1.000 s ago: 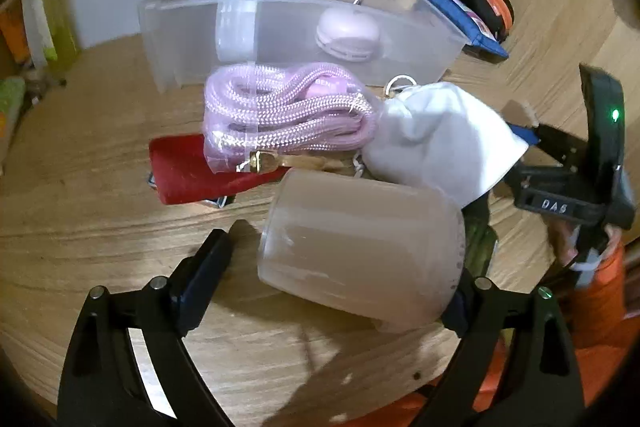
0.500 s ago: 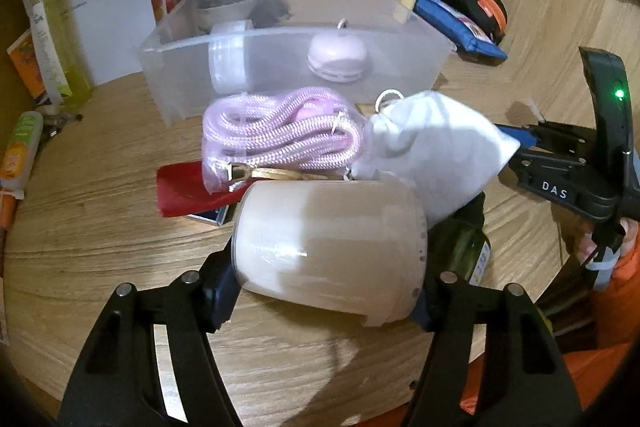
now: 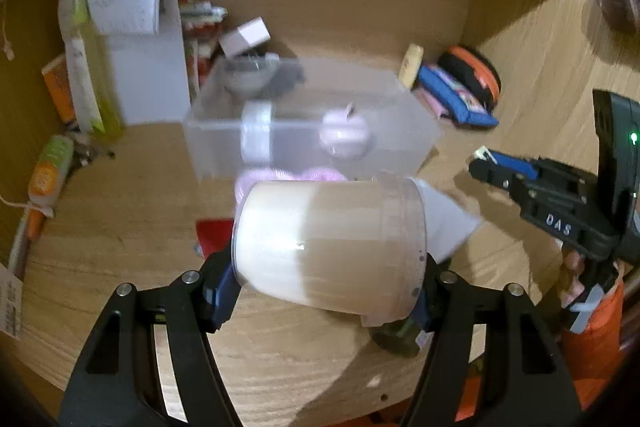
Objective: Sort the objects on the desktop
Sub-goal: 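Carry the jar with the left tool while the right tool carries the tile over the box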
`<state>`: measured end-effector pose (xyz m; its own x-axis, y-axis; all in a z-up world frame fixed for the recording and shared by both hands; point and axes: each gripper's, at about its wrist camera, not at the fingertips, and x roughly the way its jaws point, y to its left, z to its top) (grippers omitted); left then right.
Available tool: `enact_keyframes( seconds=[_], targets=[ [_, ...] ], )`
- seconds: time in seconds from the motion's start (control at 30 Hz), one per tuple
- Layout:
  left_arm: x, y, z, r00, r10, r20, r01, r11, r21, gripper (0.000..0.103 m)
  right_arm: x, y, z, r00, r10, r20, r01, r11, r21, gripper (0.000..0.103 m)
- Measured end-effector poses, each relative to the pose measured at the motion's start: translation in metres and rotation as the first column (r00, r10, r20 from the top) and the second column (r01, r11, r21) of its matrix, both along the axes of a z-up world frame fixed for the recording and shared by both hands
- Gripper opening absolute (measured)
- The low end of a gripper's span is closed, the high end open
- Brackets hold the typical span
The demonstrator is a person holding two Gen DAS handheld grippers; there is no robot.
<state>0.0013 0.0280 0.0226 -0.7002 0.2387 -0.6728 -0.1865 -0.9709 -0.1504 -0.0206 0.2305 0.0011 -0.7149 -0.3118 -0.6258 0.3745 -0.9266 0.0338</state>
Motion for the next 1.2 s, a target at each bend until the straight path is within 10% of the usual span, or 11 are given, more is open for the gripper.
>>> enact_keyframes(
  seconds=[0.8, 1.2],
  targets=[
    [-0.060, -0.021, 0.067, 0.982, 0.032, -0.184, -0.028, 0.999, 0.023, 0.067, -0.034, -0.024, 0.052, 0.993, 0.023, -0.115, -0.036, 0.993, -0.113, 0.022],
    [-0.130, -0.030, 0.057, 0.991, 0.065, -0.114, -0.060, 0.997, 0.049, 0.067, -0.086, -0.031, 0.047, 0.997, -0.005, -0.077, -0.003, 0.994, -0.111, 0.022]
  ],
)
